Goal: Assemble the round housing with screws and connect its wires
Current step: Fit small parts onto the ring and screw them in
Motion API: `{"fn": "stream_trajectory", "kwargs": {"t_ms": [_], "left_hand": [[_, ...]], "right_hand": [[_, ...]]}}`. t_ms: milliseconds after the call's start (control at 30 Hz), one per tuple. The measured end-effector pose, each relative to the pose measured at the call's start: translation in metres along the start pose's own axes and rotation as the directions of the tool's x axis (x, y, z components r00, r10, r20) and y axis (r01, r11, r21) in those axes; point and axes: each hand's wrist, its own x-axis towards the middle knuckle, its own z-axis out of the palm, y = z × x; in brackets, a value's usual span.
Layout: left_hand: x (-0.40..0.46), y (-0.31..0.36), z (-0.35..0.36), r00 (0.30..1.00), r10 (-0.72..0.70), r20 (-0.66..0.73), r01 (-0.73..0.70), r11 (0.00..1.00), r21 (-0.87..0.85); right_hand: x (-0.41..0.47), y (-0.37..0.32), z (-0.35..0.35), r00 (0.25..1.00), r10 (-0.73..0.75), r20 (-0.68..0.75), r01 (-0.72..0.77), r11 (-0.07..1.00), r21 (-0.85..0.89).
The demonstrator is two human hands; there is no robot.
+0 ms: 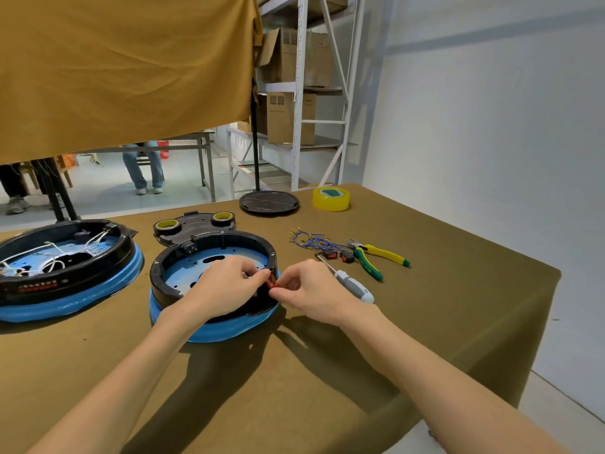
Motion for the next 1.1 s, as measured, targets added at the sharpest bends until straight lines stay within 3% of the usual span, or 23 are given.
{"fn": "stream_trajectory", "kwargs": {"t_ms": [67, 133, 200, 233, 300, 367, 433, 500, 533, 600, 667, 733, 800, 1033, 1100], "left_hand": [[-0.001, 0.0, 0.0, 1.0, 0.009, -0.009, -0.009, 1.0, 0.021], [-0.001, -0.002, 0.001, 1.0, 0.009, -0.015, -0.009, 0.999, 0.045], [-0.001, -0.003, 0.003, 1.0, 0.018, -0.019, -0.017, 0.998, 0.065], [-0.001, -0.004, 0.003, 1.0, 0.022, -0.021, -0.02, 0.997, 0.07], [-0.001, -0.006, 0.003, 0.999, 0.028, -0.019, -0.026, 0.998, 0.064], [-0.001, -0.009, 0.004, 0.999, 0.033, -0.009, -0.033, 0.997, 0.064], [-0.002, -0.01, 0.004, 0.999, 0.042, 0.007, -0.042, 0.996, 0.081], [-0.001, -0.011, 0.005, 0.998, 0.061, 0.022, -0.062, 0.995, 0.084], [0.0, -0.012, 0.005, 0.997, 0.071, 0.031, -0.074, 0.994, 0.083], [0.0, -0.012, 0.002, 0.995, 0.084, 0.054, -0.088, 0.993, 0.078], [0.001, -0.014, -0.001, 0.993, 0.081, 0.083, -0.086, 0.995, 0.047], [0.003, -0.017, -0.004, 0.993, 0.074, 0.097, -0.075, 0.997, 0.007], [0.004, -0.019, -0.004, 0.993, 0.075, 0.095, -0.075, 0.997, -0.007], [0.009, -0.025, -0.004, 0.99, 0.082, 0.118, -0.08, 0.997, -0.023], [0.01, -0.024, -0.004, 0.989, 0.083, 0.122, -0.079, 0.996, -0.033]], "right_hand": [[-0.001, 0.014, -0.009, 0.971, 0.041, -0.236, -0.056, 0.997, -0.057], [0.001, 0.031, -0.015, 0.874, 0.131, -0.467, -0.257, 0.942, -0.215], [0.002, 0.048, -0.015, 0.844, 0.283, -0.455, -0.487, 0.759, -0.431], [0.003, 0.055, -0.013, 0.841, 0.356, -0.407, -0.533, 0.67, -0.516], [0.004, 0.063, -0.008, 0.85, 0.387, -0.358, -0.526, 0.585, -0.617], [0.006, 0.068, -0.006, 0.872, 0.339, -0.353, -0.49, 0.591, -0.641], [0.005, 0.067, -0.005, 0.858, 0.332, -0.392, -0.497, 0.733, -0.465], [0.004, 0.061, -0.005, 0.816, 0.384, -0.432, -0.428, 0.904, -0.005], [0.004, 0.055, -0.006, 0.788, 0.44, -0.431, -0.354, 0.896, 0.267], [0.008, 0.038, -0.01, 0.734, 0.585, -0.344, -0.186, 0.66, 0.728], [0.012, 0.019, -0.01, 0.741, 0.645, -0.189, -0.033, 0.316, 0.948], [0.017, 0.004, -0.004, 0.762, 0.643, -0.07, 0.057, 0.042, 0.998], [0.022, -0.008, 0.007, 0.761, 0.644, -0.075, 0.13, -0.038, 0.991], [0.033, -0.028, 0.029, 0.687, 0.67, -0.283, 0.232, 0.166, 0.958], [0.033, -0.025, 0.02, 0.654, 0.696, -0.296, 0.273, 0.149, 0.951]]}}
